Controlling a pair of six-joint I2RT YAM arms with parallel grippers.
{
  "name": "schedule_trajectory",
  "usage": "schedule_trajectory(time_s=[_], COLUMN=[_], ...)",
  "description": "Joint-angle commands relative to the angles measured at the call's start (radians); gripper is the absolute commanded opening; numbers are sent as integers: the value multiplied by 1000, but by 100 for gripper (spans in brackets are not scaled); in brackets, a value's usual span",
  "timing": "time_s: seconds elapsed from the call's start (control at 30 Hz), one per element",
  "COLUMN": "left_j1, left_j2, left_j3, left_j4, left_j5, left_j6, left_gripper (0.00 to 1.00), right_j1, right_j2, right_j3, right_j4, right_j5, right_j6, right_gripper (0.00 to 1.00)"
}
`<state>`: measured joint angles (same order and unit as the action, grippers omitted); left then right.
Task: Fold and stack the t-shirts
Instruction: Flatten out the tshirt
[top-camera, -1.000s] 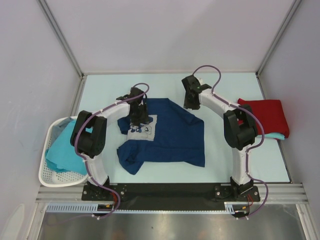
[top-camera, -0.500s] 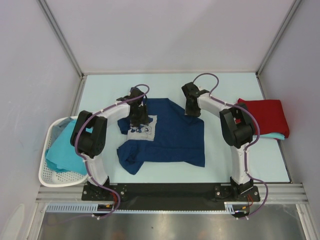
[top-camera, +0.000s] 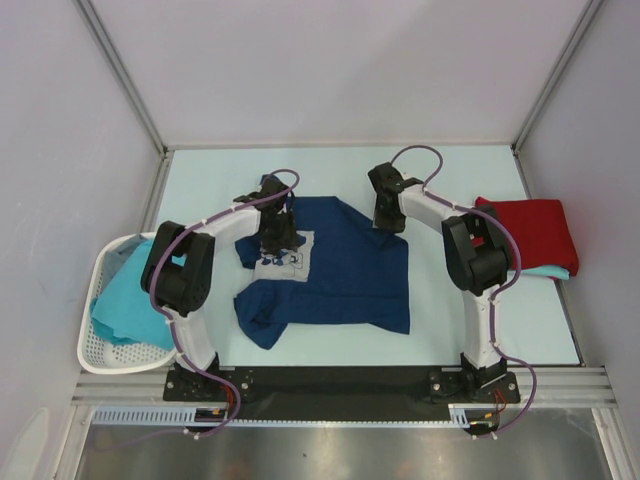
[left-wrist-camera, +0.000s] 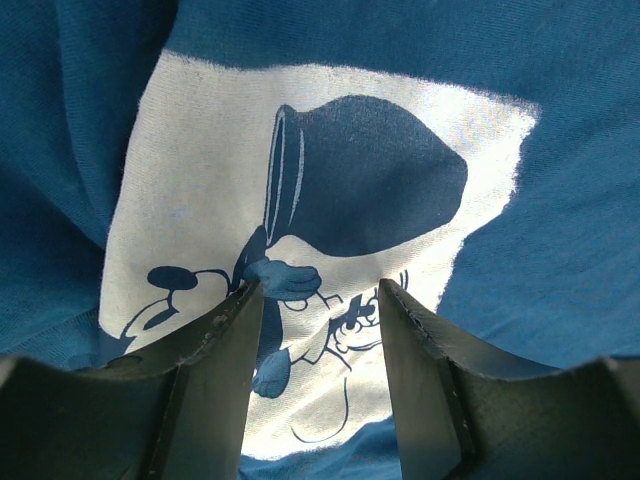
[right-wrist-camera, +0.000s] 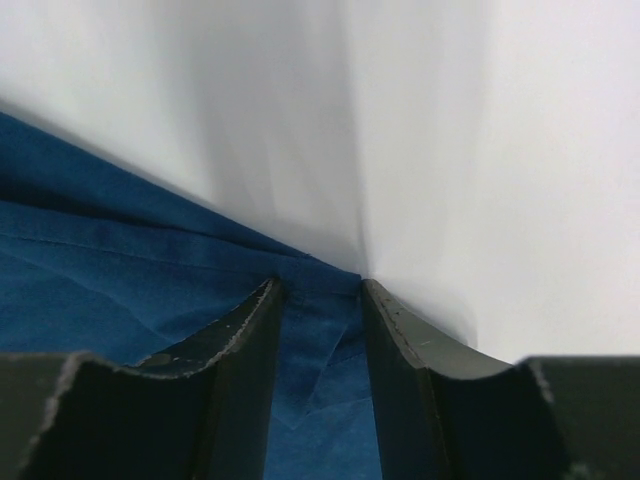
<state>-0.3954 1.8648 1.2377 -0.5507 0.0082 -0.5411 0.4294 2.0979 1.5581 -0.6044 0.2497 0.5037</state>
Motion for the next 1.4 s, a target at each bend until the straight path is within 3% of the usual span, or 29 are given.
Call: schedule_trajectory(time_s=[0.0,0.13,0.17,0.27,0.63,0.77,0.93,1.03,1.1,1.37], left_j1=[-11,-14,-14,-17,-23,-23,-23,-23,-25,-28], left_j2=[-23,-23,-21,-19,-20,13,19,20,25,27], left_j3=[-9,-9,-10,-11,-4,-18,-55,-69,-72,-89], left_j4=[8,8,8,9,2,-2,12,26,28,31], left_j5=[10,10,10,9,3,10,33,45,49,58], left_j6=[-2,-5,-5,-7,-5,-11,-26,-30,-30,-20], left_gripper=[55,55,55,55,54,50,35,9,1,0], right_j1=[-8,-8,-8,-4,2,-4,-27,-52,-70,-136], right_j2=[4,8,4,-7,-50,-75,-99,-96,-76,11], right_j3=[7,5,3,3,11,19,56,89,124,243], right_j4=[18,25,23,22,5,-6,-26,-34,-46,-86], right_j5=[13,0,3,8,54,85,114,117,118,115], right_j6=[1,-4,-4,-2,-7,-16,-31,-42,-48,-54], right_gripper=[41,19,10,0,0,0,0,0,0,0])
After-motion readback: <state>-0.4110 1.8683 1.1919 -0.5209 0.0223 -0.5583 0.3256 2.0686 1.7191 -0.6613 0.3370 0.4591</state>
